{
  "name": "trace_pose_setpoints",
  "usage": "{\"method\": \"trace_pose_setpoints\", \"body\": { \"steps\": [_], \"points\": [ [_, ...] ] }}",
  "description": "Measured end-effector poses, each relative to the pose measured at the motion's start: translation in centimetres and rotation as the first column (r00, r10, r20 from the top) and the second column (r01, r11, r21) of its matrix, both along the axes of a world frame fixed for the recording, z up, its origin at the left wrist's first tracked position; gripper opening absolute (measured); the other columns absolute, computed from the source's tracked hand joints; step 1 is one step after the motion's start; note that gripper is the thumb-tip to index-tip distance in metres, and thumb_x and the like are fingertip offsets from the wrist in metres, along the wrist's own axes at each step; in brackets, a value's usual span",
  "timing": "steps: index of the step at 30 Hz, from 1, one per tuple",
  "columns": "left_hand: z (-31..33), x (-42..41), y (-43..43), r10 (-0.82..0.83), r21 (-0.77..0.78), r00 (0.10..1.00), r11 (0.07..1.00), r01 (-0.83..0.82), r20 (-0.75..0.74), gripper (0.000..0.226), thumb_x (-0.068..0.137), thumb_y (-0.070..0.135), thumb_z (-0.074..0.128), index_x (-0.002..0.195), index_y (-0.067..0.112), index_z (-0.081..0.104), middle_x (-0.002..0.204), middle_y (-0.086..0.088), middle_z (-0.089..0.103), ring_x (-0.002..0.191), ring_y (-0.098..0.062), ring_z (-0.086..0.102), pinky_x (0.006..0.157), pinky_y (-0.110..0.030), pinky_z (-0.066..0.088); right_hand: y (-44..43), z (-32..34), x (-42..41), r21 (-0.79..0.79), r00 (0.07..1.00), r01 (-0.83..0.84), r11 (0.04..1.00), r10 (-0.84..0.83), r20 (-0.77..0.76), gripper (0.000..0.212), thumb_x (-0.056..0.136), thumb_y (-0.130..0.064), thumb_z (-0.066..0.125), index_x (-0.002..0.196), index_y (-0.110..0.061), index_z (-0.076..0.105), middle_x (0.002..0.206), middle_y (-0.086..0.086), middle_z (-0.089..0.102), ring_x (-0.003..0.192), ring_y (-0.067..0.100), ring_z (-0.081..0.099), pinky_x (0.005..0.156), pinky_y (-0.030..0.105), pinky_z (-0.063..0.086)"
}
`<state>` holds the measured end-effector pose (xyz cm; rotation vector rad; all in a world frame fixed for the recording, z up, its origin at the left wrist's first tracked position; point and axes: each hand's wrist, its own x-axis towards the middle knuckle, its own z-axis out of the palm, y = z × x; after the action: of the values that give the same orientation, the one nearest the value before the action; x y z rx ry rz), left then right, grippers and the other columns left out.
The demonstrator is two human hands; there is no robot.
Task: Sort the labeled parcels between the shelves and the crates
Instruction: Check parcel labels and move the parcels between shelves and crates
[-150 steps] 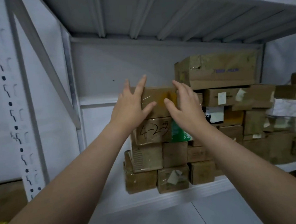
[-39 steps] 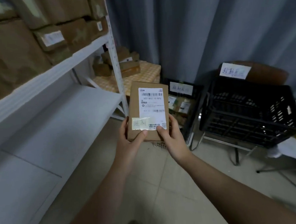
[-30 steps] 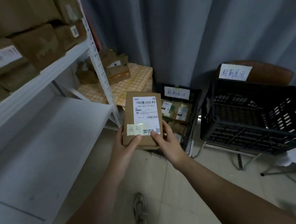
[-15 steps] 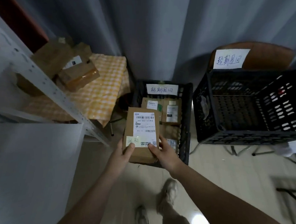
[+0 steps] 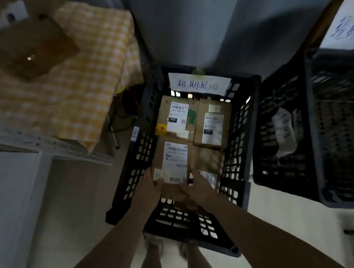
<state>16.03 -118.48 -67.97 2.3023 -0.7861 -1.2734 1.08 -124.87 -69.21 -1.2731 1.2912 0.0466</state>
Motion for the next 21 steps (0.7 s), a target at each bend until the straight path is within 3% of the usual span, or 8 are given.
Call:
{"method": "trace_pose_setpoints", "body": {
  "steps": [2, 6, 10, 14, 17, 21],
  "points": [
    [-2.9, 0.6, -0.6, 0.012, 0.020, 1.000, 1.000, -0.013, 0.013, 0.045, 0.097, 0.016, 0.050, 0.138, 0.009, 0.034, 0.127, -0.014, 0.054, 0.113, -0.029, 0.054, 0.090, -0.035, 0.046, -0.5, -2.6, 1.1, 0.002, 0.999, -0.001, 1.000, 0.001, 0.040, 0.037, 0.091, -0.017, 0.063, 0.121, -0.028, 0.044, 0.112, -0.012, 0.057, 0.099, 0.005, 0.057, 0.071, 0.008, 0.047],
    [-7.6, 1.2, -1.2, 0.018, 0.045, 0.999, 0.999, -0.020, 0.045, 0.047, 0.098, 0.016, 0.047, 0.141, 0.014, 0.030, 0.129, -0.008, 0.053, 0.112, -0.025, 0.053, 0.081, -0.026, 0.040, -1.3, -7.5, 2.5, 0.007, 0.996, 0.065, 0.998, -0.065, 0.060, 0.039, 0.089, -0.011, 0.064, 0.120, -0.024, 0.044, 0.105, -0.017, 0.053, 0.085, -0.010, 0.054, 0.063, -0.001, 0.042],
    [-11.5, 1.1, -2.1, 0.022, 0.085, 0.999, 0.996, -0.024, 0.025, 0.049, 0.095, 0.006, 0.047, 0.141, 0.012, 0.030, 0.132, -0.012, 0.049, 0.116, -0.025, 0.051, 0.090, -0.032, 0.046, -1.6, -11.4, 2.5, 0.004, 0.998, 0.063, 0.998, -0.063, -0.022, 0.046, 0.088, -0.014, 0.066, 0.130, -0.014, 0.046, 0.122, -0.003, 0.059, 0.102, 0.010, 0.055, 0.071, 0.011, 0.045],
    [-14.4, 1.2, -2.5, -0.133, 0.140, 0.978, 0.984, 0.110, 0.163, 0.071, 0.095, 0.010, 0.049, 0.151, 0.018, 0.006, 0.138, -0.013, 0.039, 0.118, -0.027, 0.048, 0.086, -0.030, 0.044, -1.8, -14.1, 2.7, -0.017, 0.994, 0.066, 0.998, -0.067, -0.083, 0.050, 0.088, -0.003, 0.061, 0.133, -0.012, 0.041, 0.127, 0.006, 0.059, 0.112, 0.023, 0.058, 0.083, 0.035, 0.055],
    [-16.0, 1.3, -2.7, -0.265, 0.116, 0.936, 0.963, 0.244, 0.232, 0.081, 0.093, 0.007, 0.050, 0.151, 0.017, -0.006, 0.149, -0.016, 0.021, 0.124, -0.030, 0.042, 0.096, -0.040, 0.045, -2.4, -15.3, 3.0, -0.111, 0.994, 0.035, 0.993, -0.046, -0.099, 0.048, 0.086, -0.005, 0.061, 0.131, -0.014, 0.046, 0.122, 0.005, 0.062, 0.106, 0.025, 0.062, 0.080, 0.043, 0.056],
    [-17.2, 1.7, -2.7, -0.376, 0.107, 0.895, 0.926, 0.361, 0.238, 0.079, 0.093, 0.039, 0.052, 0.151, 0.026, 0.000, 0.156, -0.017, -0.003, 0.140, -0.037, 0.018, 0.111, -0.043, 0.030, -3.6, -15.8, 3.0, -0.298, 0.950, -0.217, 0.930, 0.132, -0.282, 0.054, 0.086, -0.026, 0.064, 0.136, -0.019, 0.046, 0.127, 0.006, 0.056, 0.108, 0.027, 0.056, 0.084, 0.041, 0.053]
  ]
}}
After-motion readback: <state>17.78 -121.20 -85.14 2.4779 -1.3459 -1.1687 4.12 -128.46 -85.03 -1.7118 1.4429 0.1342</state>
